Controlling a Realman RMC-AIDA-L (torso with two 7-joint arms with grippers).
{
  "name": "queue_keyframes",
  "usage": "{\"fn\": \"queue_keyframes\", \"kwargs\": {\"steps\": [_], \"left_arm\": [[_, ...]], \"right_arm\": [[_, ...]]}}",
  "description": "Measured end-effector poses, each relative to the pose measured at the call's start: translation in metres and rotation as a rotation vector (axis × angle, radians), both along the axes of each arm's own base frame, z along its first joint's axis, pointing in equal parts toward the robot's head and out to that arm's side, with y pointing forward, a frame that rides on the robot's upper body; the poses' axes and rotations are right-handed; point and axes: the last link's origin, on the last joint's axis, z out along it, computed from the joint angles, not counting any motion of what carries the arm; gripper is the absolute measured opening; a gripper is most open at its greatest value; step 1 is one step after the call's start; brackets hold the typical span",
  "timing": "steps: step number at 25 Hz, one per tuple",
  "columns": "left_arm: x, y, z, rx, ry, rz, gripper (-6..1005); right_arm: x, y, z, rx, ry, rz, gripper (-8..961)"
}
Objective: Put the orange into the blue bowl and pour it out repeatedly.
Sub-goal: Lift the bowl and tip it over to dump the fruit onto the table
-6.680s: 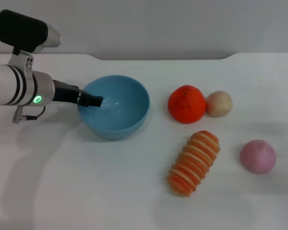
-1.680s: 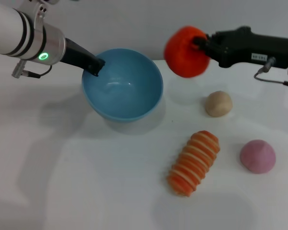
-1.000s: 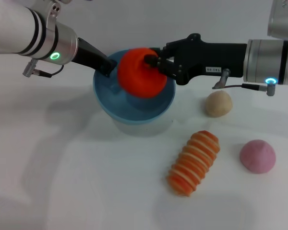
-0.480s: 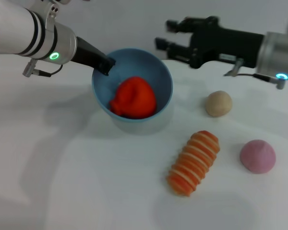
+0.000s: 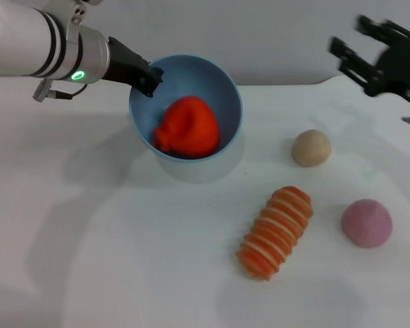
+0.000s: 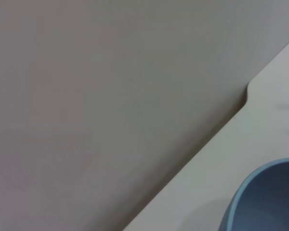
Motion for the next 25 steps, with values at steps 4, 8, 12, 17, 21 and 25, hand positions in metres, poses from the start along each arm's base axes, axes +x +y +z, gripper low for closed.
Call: {"fn": "queue_keyframes", "kwargs": {"steps": [4,8,12,17,21,25], "left_arm": [[0.000,0.001,0.004,0.026,0.017,-0.046,0],[0.003,0.000,0.006,0.070,0.055,-0.144,-1],[0.009,-0.003,0.007,0.106,0.116,-0.272,-1],[0.015,-0.014,-0.009,0.132,0.216,-0.435,0],[0.022,-0.031,-0.024,0.196,0.307,-0.595,0],[0.027,-0.050,-0.037,0.277,0.331,-0.741,0]], "right_arm": [[0.026,-0.014,0.003,0.063,0.126,-0.098,553],[0.048,-0.029,-0.006,0.141,0.204,-0.163,614],[0.056,-0.042,-0.012,0.155,0.273,-0.181,754],[0.064,-0.054,-0.018,0.149,0.306,-0.215,754],[0.070,-0.057,-0.018,0.163,0.328,-0.249,754],[0.074,-0.056,-0.005,0.240,0.367,-0.262,754]]}}
